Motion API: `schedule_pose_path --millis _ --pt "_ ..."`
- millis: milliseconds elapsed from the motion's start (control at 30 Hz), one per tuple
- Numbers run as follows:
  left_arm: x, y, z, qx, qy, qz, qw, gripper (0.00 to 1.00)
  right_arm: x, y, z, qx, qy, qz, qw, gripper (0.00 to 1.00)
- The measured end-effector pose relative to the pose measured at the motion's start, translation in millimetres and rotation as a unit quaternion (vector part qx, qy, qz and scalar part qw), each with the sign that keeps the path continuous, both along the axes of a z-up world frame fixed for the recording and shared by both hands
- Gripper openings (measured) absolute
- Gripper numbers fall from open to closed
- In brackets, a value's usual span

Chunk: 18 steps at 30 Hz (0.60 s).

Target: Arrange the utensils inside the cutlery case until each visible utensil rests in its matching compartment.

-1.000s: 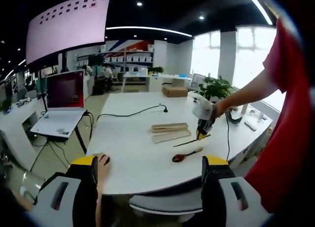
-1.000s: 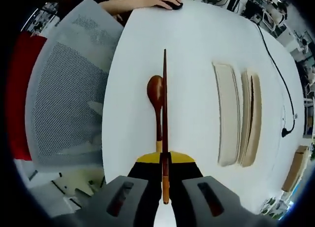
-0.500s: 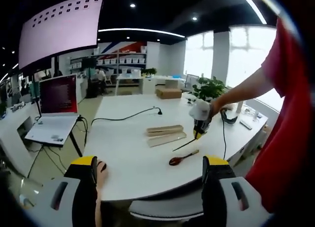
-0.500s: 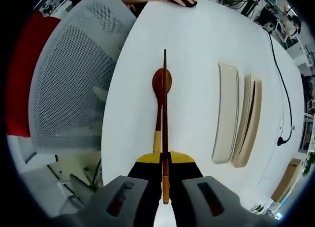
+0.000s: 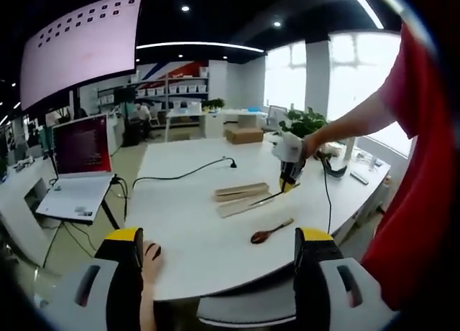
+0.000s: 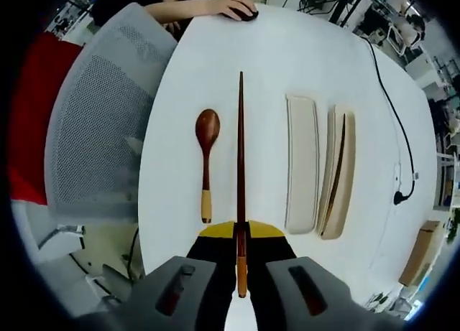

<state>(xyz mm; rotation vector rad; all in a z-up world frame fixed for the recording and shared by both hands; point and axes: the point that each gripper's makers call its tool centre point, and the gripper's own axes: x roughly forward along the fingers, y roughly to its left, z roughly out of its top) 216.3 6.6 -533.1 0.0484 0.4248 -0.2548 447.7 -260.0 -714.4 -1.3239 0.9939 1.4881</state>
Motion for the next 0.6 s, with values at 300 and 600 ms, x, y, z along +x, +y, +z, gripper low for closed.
schedule_pose_path --millis 300,600 --pt "4.7 0 -2.0 -0.005 0.008 0.002 1.0 0.89 21 18 14.2 0.008 -0.005 0.003 1.0 0.0" --pt "7.1 1 -14.4 0.006 0.022 0.003 0.9997 0.89 39 24 23.2 -0.003 -0.015 0.011 0.9998 0.0"
